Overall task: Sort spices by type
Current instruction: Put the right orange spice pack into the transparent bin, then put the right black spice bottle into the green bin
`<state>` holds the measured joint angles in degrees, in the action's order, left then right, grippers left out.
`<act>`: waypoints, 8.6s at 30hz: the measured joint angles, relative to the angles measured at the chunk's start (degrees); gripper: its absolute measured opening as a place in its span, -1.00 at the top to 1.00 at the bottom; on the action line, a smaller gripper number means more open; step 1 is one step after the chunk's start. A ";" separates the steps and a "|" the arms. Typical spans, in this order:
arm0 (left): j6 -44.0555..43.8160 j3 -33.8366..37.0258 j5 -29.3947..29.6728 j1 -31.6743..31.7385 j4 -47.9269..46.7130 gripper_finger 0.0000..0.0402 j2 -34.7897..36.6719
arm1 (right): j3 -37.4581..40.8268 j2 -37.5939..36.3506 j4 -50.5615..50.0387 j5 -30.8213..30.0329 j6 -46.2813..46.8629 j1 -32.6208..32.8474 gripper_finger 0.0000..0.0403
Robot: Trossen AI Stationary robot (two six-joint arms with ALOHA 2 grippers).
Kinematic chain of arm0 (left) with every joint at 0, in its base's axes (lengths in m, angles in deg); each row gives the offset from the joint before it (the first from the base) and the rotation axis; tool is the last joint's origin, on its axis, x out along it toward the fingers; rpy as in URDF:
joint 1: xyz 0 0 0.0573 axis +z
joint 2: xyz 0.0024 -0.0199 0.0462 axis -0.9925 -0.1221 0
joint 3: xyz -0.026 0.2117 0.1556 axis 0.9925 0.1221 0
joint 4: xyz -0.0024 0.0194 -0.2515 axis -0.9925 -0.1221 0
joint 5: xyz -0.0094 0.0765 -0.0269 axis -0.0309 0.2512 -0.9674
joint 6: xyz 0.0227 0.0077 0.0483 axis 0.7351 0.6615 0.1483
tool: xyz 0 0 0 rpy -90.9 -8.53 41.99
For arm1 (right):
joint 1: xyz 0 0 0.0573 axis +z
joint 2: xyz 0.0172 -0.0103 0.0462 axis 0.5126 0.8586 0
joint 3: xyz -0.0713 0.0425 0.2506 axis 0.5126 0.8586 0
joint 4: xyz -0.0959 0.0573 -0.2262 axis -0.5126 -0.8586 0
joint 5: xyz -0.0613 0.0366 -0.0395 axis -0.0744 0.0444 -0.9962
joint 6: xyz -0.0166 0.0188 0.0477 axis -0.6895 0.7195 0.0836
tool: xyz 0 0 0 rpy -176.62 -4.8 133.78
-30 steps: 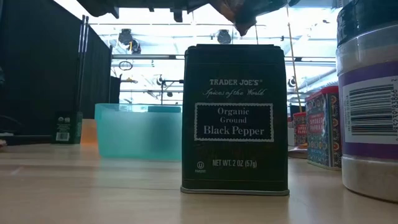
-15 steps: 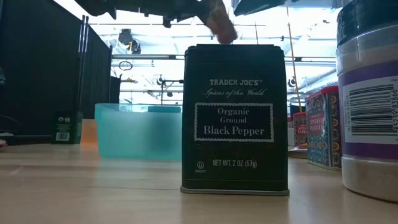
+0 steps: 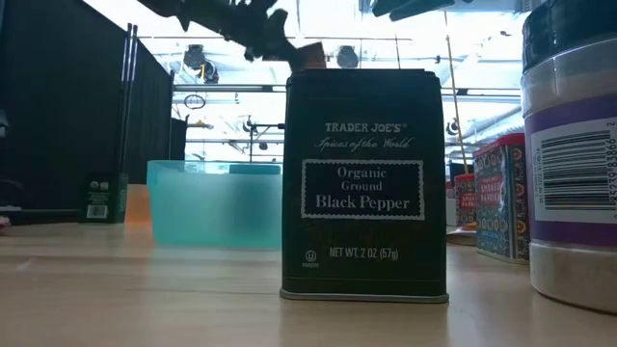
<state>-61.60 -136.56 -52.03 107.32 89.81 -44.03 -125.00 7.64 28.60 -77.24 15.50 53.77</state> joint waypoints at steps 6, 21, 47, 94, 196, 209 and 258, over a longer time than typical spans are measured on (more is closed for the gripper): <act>-0.17 -2.73 -11.03 8.37 -5.41 0.96 -3.85 | 0.00 -0.20 -0.37 0.22 -0.86 -0.30 -0.19; -13.59 -8.51 -11.68 10.31 -12.04 0.96 -17.12 | 0.01 -0.16 -2.65 0.32 -1.21 -3.20 -0.19; -4.57 -8.71 -11.78 7.39 -23.20 0.92 -17.20 | 0.02 -0.14 -3.79 0.42 -1.09 -3.52 -0.19; -9.21 -8.62 -11.70 -4.16 -18.36 0.60 -0.67 | 0.04 -0.11 -4.01 0.55 -0.23 -3.52 -0.19; -28.69 -6.59 23.86 -53.62 -44.84 0.60 2.47 | -29.97 32.27 -31.36 53.33 25.32 16.15 -0.39; -28.69 -6.59 23.88 -53.62 -44.80 0.60 2.47 | -29.98 33.42 -30.41 53.25 25.42 15.28 -0.39; -28.73 -6.59 28.19 -53.62 -44.15 0.60 2.49 | -46.45 29.57 -54.79 51.66 32.67 0.17 0.14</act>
<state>-90.33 -143.15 -23.85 53.71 45.67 -41.54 -171.44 37.20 -26.19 -25.58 48.17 53.95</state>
